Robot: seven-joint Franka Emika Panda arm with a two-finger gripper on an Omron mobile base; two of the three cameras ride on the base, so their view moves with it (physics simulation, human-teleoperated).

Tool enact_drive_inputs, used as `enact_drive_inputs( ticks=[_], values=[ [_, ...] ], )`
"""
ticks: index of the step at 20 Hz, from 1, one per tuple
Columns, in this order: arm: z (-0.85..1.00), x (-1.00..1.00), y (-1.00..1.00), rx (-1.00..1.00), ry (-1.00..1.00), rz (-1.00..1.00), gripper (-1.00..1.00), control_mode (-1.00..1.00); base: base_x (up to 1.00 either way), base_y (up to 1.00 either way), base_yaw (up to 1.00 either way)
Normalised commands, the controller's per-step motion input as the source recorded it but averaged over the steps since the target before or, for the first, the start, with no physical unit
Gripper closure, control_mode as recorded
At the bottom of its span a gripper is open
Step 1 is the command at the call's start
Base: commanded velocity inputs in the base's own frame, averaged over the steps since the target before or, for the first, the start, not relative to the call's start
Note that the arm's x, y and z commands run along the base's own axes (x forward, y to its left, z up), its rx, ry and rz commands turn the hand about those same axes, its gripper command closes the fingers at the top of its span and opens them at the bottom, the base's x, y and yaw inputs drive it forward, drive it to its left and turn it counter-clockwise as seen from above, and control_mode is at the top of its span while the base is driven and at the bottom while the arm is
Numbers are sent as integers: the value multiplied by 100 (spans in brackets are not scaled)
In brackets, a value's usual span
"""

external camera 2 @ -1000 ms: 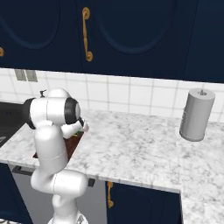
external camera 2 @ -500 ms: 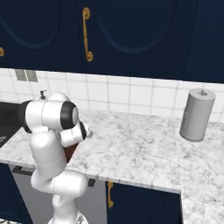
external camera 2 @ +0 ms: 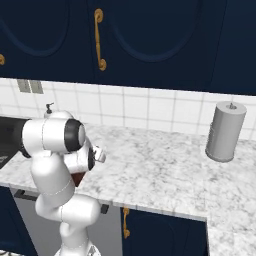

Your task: Pick up the sponge from the counter and clean the cutting board by briefly scrubbing or pressing down on the cutting board. Once finished, release the sponge.

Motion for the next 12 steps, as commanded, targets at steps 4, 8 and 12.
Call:
enact_drive_inputs(
  ticks=[4,8,12],
  values=[
    [-62,-100,-30,3,-2,0,100,-100,0,0,0],
    [10,-69,-26,0,-6,0,100,-100,0,0,0],
    [83,-7,-59,0,-3,0,100,-100,0,0,0]
  ],
)
